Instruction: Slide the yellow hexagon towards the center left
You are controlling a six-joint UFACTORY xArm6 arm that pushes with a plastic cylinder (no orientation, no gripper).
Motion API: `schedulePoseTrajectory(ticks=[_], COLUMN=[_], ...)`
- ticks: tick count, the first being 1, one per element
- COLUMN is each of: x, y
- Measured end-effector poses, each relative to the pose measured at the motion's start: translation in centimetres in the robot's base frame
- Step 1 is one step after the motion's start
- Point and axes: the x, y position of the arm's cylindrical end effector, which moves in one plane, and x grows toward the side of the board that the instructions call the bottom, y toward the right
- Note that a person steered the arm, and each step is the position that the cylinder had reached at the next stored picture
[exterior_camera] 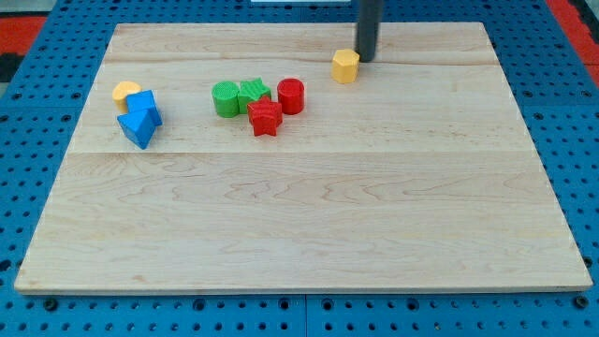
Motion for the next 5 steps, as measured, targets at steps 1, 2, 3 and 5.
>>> schedulePoseTrajectory(ticks=[1,2,3,5], x=[3.7,3.9,2.5,-0.3], y=[2.4,-0.6,-2.8,-10.4])
